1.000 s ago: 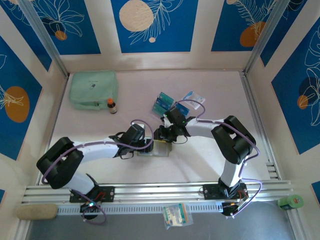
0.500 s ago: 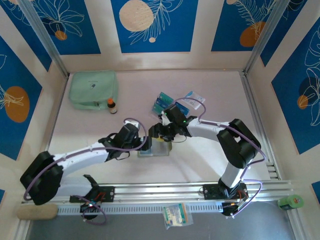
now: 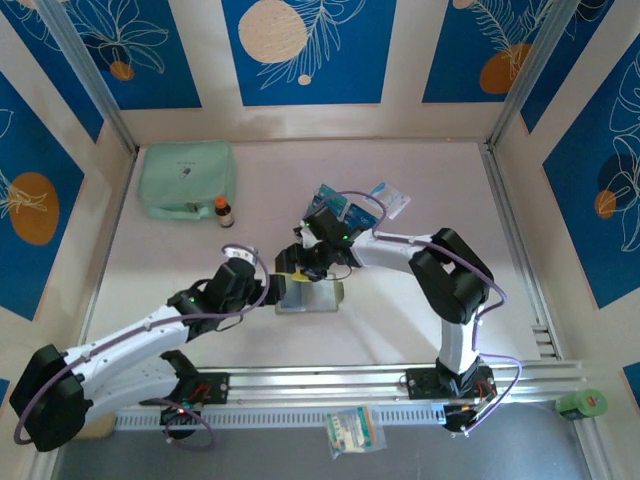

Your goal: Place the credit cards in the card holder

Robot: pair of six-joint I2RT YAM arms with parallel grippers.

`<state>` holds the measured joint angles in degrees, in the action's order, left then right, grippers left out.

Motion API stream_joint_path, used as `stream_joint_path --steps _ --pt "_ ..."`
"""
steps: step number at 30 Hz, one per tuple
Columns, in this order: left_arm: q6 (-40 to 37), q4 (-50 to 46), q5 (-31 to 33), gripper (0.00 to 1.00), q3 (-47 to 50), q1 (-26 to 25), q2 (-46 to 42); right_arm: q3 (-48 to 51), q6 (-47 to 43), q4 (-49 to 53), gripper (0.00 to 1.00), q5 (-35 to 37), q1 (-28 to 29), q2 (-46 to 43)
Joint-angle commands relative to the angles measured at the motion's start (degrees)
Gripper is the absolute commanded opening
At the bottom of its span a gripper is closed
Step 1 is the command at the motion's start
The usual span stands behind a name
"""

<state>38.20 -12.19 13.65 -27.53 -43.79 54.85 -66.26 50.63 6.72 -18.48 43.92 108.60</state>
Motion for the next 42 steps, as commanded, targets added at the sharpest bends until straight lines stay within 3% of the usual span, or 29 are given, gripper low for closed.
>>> stream_joint_path --steps 1,28,35,42 --pt "0.89 -2.23 1.16 1.00 1.06 0.85 -1.06 -1.84 0.52 1.76 0.60 -1.95 0.20 1.76" --pt "-1.70 6.46 -2.98 1.00 -0.99 1.14 17.26 1.43 3.69 -2.93 0.59 -2.86 -3.21 -3.75" --pt "-1.36 6.78 -2.51 1.00 0.06 1.14 17.82 1.19 -5.74 8.97 0.59 2.87 -8.62 -12.06" --pt "-1.27 7.04 -2.40 1.00 0.36 1.12 18.36 -4.11 -21.85 25.80 0.58 18.07 -12.74 -15.30"
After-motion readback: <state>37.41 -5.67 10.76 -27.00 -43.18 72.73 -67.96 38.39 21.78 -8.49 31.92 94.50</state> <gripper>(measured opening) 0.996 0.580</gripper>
